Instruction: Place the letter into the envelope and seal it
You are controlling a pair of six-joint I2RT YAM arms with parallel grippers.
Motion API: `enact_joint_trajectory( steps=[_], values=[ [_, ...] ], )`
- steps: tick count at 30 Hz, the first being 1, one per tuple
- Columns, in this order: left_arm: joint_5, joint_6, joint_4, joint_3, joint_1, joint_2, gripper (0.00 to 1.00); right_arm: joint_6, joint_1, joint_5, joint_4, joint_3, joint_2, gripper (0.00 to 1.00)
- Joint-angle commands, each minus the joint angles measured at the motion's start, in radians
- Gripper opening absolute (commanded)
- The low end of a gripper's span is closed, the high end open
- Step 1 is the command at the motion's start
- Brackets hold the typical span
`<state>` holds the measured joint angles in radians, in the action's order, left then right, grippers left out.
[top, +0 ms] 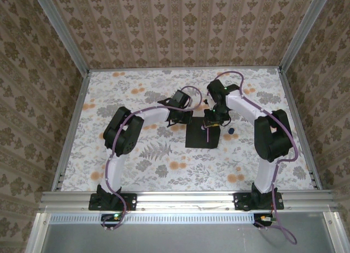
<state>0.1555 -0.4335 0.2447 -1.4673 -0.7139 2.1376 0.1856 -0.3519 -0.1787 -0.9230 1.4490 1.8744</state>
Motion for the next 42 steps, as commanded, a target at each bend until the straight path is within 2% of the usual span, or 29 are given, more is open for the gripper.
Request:
enact_joint_trajectory(
  steps=[1, 11, 20, 31, 42],
  values=[
    [-0.030, -0.030, 0.084, 0.012, -0.009, -0.016, 0.00, 0.007, -0.015, 0.013, -0.059, -0.041, -0.055, 0.14],
    [-0.039, -0.037, 0.096, 0.004, -0.010, -0.012, 0.00, 0.034, -0.052, -0.018, -0.060, -0.088, -0.109, 0.14],
    [-0.076, -0.019, 0.159, -0.030, -0.020, 0.007, 0.00, 0.036, -0.069, -0.014, -0.058, -0.074, -0.079, 0.14],
    [-0.088, -0.021, 0.182, -0.030, -0.020, 0.011, 0.00, 0.008, -0.033, 0.024, -0.042, -0.060, -0.016, 0.13],
    [-0.085, -0.045, 0.189, -0.030, -0.020, 0.016, 0.00, -0.004, -0.003, 0.019, -0.053, 0.064, 0.061, 0.13]
  ],
)
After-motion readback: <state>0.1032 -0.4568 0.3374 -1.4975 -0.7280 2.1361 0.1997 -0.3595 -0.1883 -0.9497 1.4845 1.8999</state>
